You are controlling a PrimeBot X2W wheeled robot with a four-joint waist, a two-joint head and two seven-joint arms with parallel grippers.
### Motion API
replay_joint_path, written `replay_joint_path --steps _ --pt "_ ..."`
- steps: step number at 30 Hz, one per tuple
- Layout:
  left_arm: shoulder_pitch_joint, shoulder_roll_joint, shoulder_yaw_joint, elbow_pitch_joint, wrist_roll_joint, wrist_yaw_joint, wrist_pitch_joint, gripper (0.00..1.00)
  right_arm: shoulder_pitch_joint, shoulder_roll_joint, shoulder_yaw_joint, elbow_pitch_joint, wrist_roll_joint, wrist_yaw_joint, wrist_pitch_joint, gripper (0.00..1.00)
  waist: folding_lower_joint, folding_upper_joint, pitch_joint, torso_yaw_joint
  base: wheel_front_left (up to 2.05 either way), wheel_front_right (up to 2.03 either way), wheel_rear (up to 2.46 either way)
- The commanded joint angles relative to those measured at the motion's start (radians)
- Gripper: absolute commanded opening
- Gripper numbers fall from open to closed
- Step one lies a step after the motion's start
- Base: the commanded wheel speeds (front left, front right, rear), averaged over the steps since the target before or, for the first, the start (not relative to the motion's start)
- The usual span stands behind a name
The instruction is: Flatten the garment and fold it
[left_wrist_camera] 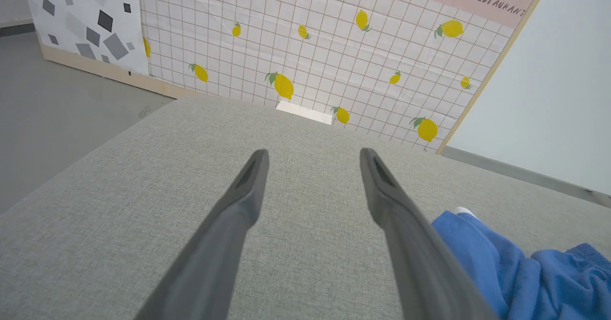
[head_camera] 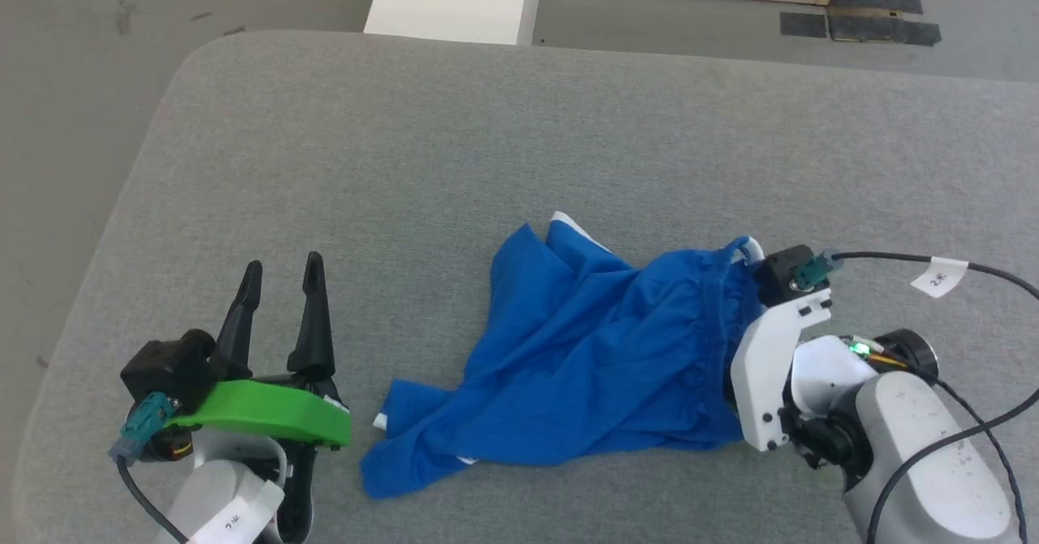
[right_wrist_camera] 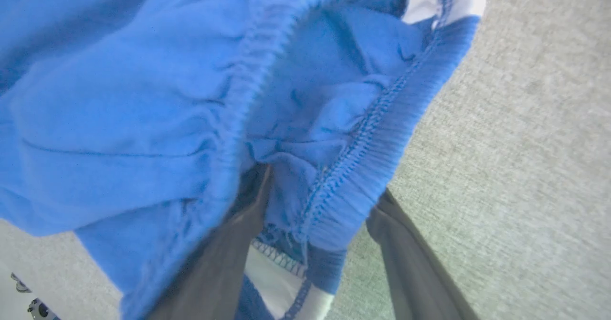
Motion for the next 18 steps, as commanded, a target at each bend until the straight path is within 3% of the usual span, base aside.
replay_joint_path --steps 1,6,12,18 --pt "-0.014 -0.009 0.009 0.004 0.012 -0.007 -0.005 1.0 -0.018 -0.008 -0.002 0.003 0.015 -0.001 -0.013 0.0 0.0 0.0 -0.001 -0.009 0.0 0.0 0.0" --pt "-0.007 -0.016 0.019 0.016 0.029 -0.016 -0.005 1.0 -0.019 -0.014 -0.084 -0.03 0.035 -0.001 -0.078 0.0 0.0 0.0 -0.019 -0.026 0.0 0.0 0.0" --pt "-0.002 -0.02 0.022 0.033 0.038 -0.021 -0.005 1.0 0.058 -0.013 -0.256 -0.115 0.024 -0.001 -0.119 0.0 0.0 0.0 -0.041 -0.043 0.0 0.0 0.0" --pt "0.004 -0.021 0.024 0.047 0.029 -0.022 -0.003 1.0 0.216 0.045 -0.411 -0.189 0.013 -0.001 -0.081 0.0 0.0 0.0 -0.057 -0.056 0.0 0.0 0.0"
